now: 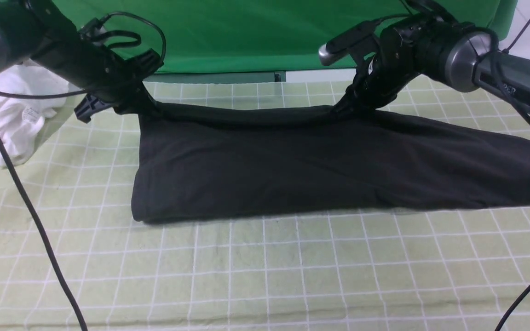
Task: Fold a long-sleeved shirt over a green coffee tablecloth.
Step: 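Fold the black garment in half by bringing its near edge over to the far edge, then pull the folded dark garment lengthwise by its ends to straighten it flat on the table, then fold the right end of the dark garment over onto its left end with the right gripper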
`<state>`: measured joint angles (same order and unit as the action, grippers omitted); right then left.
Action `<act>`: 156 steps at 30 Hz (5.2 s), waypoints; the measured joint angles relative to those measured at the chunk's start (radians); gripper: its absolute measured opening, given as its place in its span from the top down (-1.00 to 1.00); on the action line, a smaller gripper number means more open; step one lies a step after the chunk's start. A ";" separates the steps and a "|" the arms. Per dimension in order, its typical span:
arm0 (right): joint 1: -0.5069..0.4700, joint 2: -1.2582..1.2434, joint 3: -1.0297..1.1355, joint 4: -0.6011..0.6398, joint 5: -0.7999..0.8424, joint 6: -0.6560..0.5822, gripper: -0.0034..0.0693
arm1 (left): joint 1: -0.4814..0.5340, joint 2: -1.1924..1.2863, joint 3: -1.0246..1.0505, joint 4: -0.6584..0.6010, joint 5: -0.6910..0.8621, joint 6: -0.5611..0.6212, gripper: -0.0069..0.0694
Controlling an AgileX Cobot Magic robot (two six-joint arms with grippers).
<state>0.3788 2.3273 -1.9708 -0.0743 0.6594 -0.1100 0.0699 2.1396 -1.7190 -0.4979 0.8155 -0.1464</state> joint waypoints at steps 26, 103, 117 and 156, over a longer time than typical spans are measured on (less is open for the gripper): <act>0.031 0.009 -0.065 0.413 0.326 -0.134 0.89 | 0.067 -0.016 -0.254 0.048 0.292 0.047 -0.03; -0.603 -0.089 0.216 0.217 0.446 -0.116 -0.65 | -0.081 -0.124 -0.212 0.201 0.098 0.102 0.54; -0.604 -0.104 0.186 0.234 0.498 -0.177 0.77 | -0.081 -0.131 -0.212 0.166 0.242 0.105 0.54; 0.330 -0.255 0.176 0.214 -0.157 0.481 0.57 | -0.140 -0.423 0.057 0.032 0.408 0.348 0.54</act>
<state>0.7089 2.0719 -1.7945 0.1392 0.5023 0.3715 -0.0703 1.7165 -1.6623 -0.4660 1.2238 0.2018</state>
